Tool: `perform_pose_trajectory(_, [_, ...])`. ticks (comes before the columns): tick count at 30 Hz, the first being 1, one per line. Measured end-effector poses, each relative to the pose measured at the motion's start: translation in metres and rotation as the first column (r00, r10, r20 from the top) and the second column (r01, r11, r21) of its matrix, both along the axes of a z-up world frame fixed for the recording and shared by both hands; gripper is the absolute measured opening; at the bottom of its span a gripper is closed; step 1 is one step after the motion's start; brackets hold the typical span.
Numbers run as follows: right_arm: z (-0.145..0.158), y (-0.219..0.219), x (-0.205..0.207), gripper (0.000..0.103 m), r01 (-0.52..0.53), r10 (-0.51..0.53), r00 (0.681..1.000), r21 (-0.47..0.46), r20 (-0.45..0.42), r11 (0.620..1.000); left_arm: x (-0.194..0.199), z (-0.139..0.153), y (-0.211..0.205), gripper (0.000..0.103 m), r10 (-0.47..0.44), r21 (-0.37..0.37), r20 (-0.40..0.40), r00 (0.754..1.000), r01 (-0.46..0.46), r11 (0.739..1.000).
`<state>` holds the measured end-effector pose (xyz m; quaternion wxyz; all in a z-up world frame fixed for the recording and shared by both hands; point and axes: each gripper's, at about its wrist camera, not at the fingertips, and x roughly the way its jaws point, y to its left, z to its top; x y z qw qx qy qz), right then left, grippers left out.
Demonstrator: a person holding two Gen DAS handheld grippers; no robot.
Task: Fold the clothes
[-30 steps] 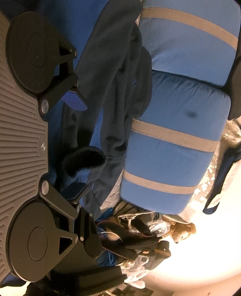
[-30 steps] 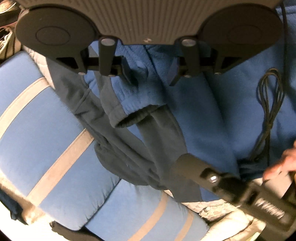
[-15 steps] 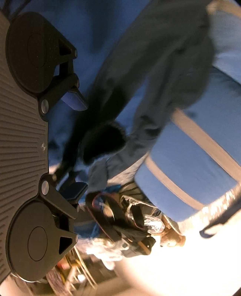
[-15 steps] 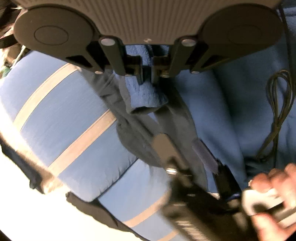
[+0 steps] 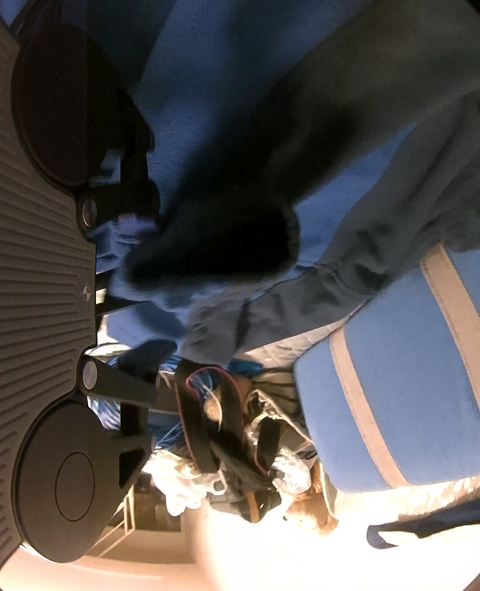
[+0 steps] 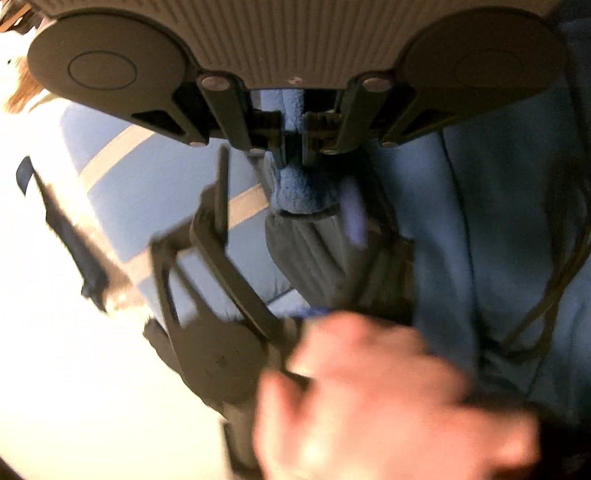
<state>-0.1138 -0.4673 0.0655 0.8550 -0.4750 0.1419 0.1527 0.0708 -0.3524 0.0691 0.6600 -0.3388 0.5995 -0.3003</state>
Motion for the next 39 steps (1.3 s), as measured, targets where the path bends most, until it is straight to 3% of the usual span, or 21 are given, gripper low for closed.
perform_pose_trajectory(1, [-0.001,0.001,-0.002,0.008,-0.008,0.008,1.000,-0.014,0.012,1.000,0.000,0.001,0.001,0.031,0.010,0.007,0.006,1.000,-0.010,1.000])
perform_pose_trajectory(6, [0.000,-0.001,-0.006,0.008,-0.028,0.029,0.999,-0.038,0.034,0.999,0.000,0.011,0.002,0.015,0.024,0.023,0.057,0.998,-0.025,0.999])
perform_pose_trajectory(11, [0.005,-0.007,-0.005,0.010,-0.033,0.034,0.998,-0.013,0.048,0.999,-0.005,0.027,0.000,0.013,0.016,0.024,0.151,0.988,-0.020,1.000])
perform_pose_trajectory(12, [0.006,-0.009,-0.005,0.029,-0.033,0.033,0.998,-0.006,0.052,0.999,-0.006,0.032,0.001,0.013,0.016,0.020,0.171,0.985,-0.019,1.000])
perform_pose_trajectory(14, [0.010,-0.017,-0.004,0.040,-0.008,0.006,0.999,0.029,0.054,1.000,-0.008,0.042,0.001,0.013,0.012,0.010,0.206,0.978,-0.014,1.000])
perform_pose_trajectory(16, [0.013,-0.028,0.001,0.061,0.032,-0.035,0.998,0.065,0.049,0.997,-0.009,0.053,0.002,0.013,0.011,0.002,0.240,0.971,-0.012,1.000])
perform_pose_trajectory(18, [0.013,-0.042,0.007,0.071,0.081,-0.086,0.995,0.091,0.051,0.993,-0.011,0.063,0.002,0.013,0.010,-0.002,0.272,0.962,-0.009,1.000])
perform_pose_trajectory(21, [0.011,-0.066,0.019,0.075,0.177,-0.183,0.983,0.140,0.033,0.974,-0.013,0.077,0.003,0.013,0.009,-0.014,0.315,0.949,-0.004,1.000])
perform_pose_trajectory(26, [0.009,-0.107,0.039,0.082,0.348,-0.346,0.937,0.253,-0.056,0.903,-0.015,0.098,0.003,0.012,0.025,-0.021,0.379,0.925,-0.019,1.000])
perform_pose_trajectory(32, [-0.004,-0.151,0.045,0.088,0.525,-0.513,0.847,0.367,-0.141,0.767,-0.017,0.126,0.007,0.012,0.068,-0.063,0.423,0.904,-0.045,0.997])
perform_pose_trajectory(39, [-0.011,-0.193,0.047,0.090,0.625,-0.581,0.771,0.481,-0.259,0.615,-0.015,0.162,0.012,0.012,0.131,-0.136,0.454,0.881,-0.077,0.988])
